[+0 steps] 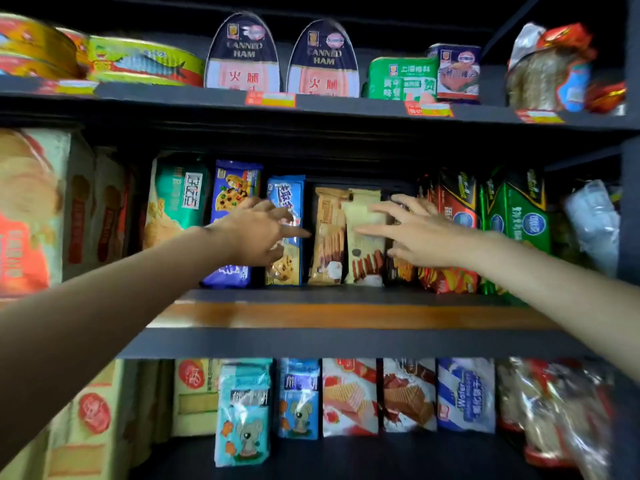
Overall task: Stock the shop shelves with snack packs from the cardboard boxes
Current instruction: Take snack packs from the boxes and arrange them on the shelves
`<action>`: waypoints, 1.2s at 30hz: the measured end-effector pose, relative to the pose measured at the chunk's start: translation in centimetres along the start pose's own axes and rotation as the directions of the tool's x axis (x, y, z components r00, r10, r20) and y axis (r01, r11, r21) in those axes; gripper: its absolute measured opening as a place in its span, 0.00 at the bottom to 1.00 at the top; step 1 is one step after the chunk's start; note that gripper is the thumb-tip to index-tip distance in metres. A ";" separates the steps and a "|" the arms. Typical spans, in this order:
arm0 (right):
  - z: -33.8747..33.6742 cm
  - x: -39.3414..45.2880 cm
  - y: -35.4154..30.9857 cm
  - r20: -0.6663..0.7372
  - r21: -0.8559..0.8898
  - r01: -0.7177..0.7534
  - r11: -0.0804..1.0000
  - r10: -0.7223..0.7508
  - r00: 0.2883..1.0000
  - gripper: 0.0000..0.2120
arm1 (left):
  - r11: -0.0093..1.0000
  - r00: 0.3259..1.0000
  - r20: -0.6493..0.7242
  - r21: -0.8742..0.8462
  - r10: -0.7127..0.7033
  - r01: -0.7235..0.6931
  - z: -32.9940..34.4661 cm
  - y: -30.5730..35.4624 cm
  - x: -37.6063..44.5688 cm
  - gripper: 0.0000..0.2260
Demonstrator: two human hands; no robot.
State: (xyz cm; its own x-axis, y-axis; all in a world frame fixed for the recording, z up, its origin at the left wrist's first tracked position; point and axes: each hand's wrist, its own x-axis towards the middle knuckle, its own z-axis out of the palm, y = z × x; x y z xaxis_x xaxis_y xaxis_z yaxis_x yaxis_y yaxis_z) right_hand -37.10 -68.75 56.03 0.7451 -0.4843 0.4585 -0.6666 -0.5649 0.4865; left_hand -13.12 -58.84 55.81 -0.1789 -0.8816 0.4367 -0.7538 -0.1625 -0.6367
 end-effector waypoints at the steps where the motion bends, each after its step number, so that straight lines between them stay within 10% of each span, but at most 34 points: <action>1: 0.1 0.6 -0.3 0.028 -0.041 -0.011 0.999 0.012 1.000 0.25 | 0.999 1.000 0.014 -0.049 -0.009 0.010 -0.2 0.2 0.2 0.24; 9: 4.0 5.7 0.6 -0.123 0.436 -0.154 0.886 0.229 0.966 0.27 | 0.955 0.999 0.031 -0.295 0.028 -0.017 0.2 2.3 5.9 0.26; 16: 5.4 8.6 2.3 -0.416 0.506 -0.102 0.857 0.345 0.841 0.18 | 0.909 0.997 0.065 -0.417 0.039 -0.009 1.3 3.5 11.0 0.31; 22: 5.3 11.5 4.8 -0.287 0.730 -0.201 0.653 0.560 0.777 0.17 | 0.869 0.992 0.128 -0.489 -0.018 0.079 0.6 3.7 13.7 0.33; 36: 6.2 12.0 6.9 -0.171 0.740 -0.218 0.636 0.492 0.854 0.23 | 0.828 0.988 0.138 -0.544 -0.068 0.134 1.8 5.0 15.8 0.37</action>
State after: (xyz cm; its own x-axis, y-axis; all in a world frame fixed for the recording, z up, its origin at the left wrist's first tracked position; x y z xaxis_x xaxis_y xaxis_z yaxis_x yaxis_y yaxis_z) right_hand -32.62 -82.56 60.24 0.3043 -0.5773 0.7577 -0.5691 -0.7481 -0.3413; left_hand -18.56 -74.34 58.37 -0.0376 -0.9213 0.3871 -0.9924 -0.0111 -0.1229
